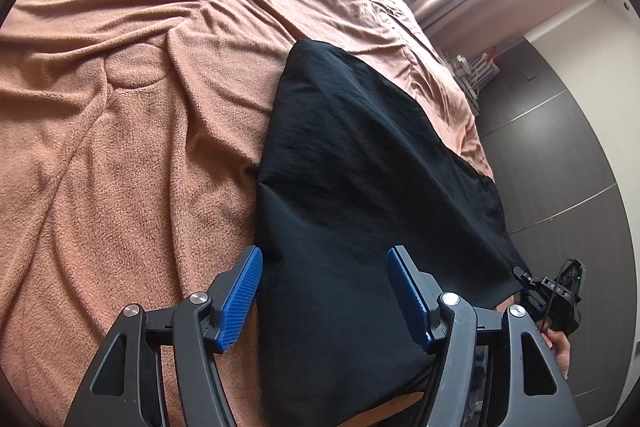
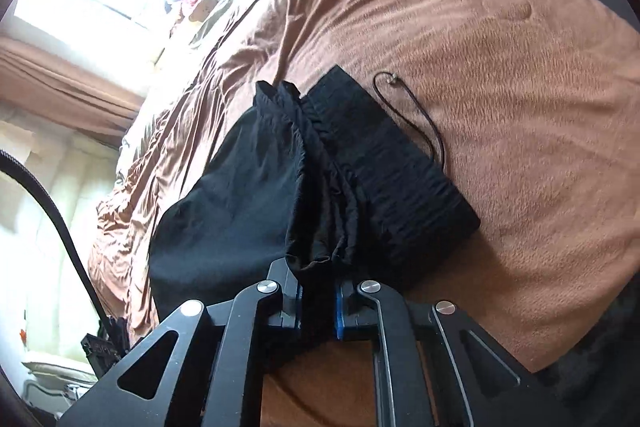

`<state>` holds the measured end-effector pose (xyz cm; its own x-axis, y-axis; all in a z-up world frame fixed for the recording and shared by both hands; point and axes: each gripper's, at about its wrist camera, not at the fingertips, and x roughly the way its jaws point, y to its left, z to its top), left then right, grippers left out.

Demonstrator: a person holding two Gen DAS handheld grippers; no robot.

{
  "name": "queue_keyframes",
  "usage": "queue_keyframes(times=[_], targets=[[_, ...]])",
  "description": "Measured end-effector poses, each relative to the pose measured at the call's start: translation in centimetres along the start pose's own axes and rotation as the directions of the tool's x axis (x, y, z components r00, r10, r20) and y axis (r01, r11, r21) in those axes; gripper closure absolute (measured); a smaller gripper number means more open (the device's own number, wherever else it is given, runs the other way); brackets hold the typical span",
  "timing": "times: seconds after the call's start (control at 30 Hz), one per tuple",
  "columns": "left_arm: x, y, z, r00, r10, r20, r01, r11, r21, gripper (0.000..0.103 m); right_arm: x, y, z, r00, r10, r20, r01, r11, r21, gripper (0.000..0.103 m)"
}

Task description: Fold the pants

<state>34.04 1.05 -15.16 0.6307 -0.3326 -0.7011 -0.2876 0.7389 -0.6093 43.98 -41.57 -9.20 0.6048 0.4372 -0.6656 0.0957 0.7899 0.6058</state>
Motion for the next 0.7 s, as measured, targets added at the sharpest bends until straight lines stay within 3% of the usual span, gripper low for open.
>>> queue_keyframes(times=[0.23,0.57,0.7], targets=[[0.7,1.0,0.1,1.0,0.004,-0.019,-0.005,0.999,-0.037,0.036,-2.4,1.3,1.8,0.996,-0.067,0.063,0.072,0.995,-0.074,0.096],[1.7,0.9,0.1,0.999,-0.012,-0.031,0.01,0.998,-0.062,0.036,-1.6,-1.2,0.9,0.993,-0.118,0.031,0.118,0.993,0.002,0.096],[2.1,1.2,0.0,0.997,-0.054,-0.055,0.049,0.995,-0.085,0.044,-1.2,-1.7,0.7,0.99,-0.137,0.032,0.136,0.991,0.012,0.096]])
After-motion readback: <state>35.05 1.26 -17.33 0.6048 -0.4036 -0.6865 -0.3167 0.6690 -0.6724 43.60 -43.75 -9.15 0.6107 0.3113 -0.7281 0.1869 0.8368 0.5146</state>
